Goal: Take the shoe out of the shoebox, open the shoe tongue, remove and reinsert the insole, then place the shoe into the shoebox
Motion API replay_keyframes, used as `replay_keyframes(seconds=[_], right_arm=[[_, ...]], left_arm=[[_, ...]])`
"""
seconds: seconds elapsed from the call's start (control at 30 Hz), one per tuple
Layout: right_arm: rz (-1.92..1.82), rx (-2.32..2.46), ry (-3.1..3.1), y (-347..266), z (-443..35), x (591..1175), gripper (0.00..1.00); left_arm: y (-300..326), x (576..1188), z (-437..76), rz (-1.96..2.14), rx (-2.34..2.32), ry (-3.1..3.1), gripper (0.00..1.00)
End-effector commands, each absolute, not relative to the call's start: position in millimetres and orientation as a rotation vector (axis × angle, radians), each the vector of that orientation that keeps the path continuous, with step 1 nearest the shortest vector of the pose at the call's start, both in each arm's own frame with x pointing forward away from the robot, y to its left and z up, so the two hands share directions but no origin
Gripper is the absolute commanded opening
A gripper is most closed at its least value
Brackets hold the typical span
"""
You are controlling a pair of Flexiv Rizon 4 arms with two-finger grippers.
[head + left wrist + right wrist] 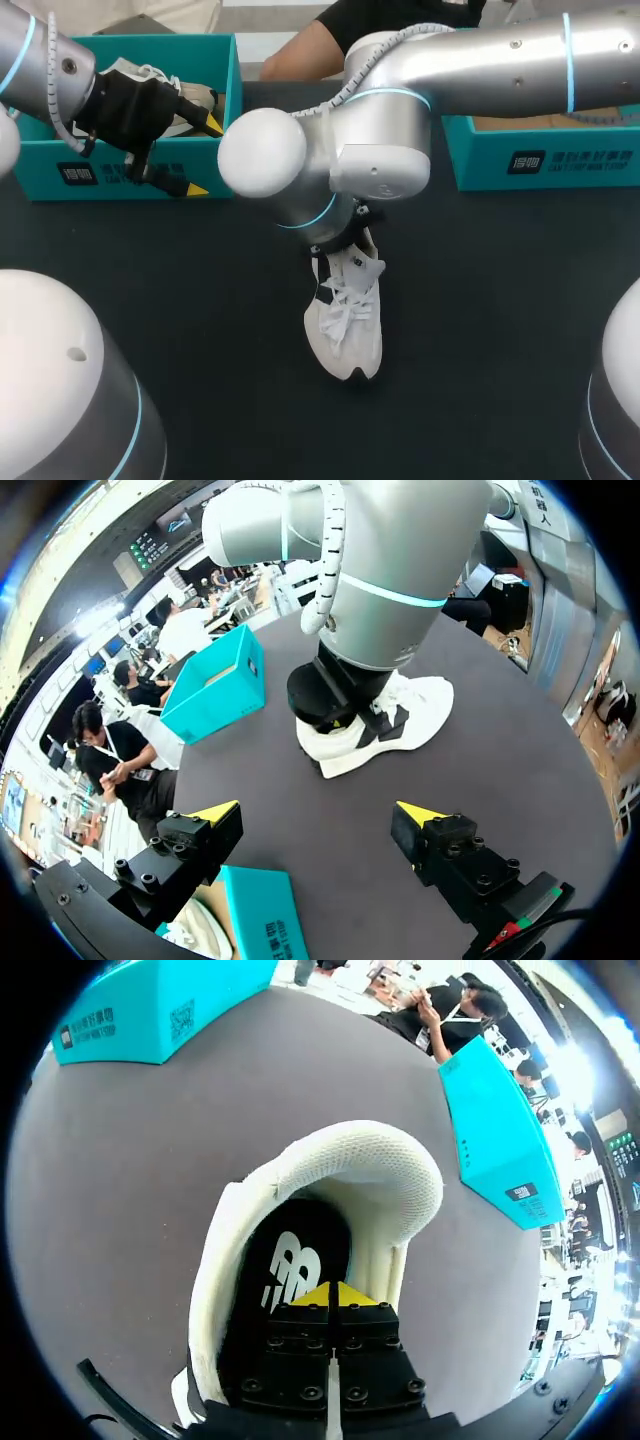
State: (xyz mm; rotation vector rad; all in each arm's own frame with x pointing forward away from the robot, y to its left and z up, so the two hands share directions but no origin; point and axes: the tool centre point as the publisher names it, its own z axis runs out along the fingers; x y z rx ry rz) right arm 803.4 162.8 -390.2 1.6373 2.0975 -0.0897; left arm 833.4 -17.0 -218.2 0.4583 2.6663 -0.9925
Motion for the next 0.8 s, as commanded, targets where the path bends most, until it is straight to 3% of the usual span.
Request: replay_keyframes(seconds=[0.03,0.47,0.8], right_arm=[[-0.119,1.647,2.114,169.1,-412.5,809.0,0.00],[0.006,1.690,2.202,186.7,-417.4,809.2,0.00],[-0.043,1.672,2.063,173.7,-380.2,814.2,0.00]], left_arm=[[-17.1,832.8,-218.3,-0.987,0.458,2.668,1.00],[-17.1,832.8,-218.3,-0.987,0.458,2.668,1.00],[-17.1,832.8,-218.3,-0.987,0.458,2.668,1.00]])
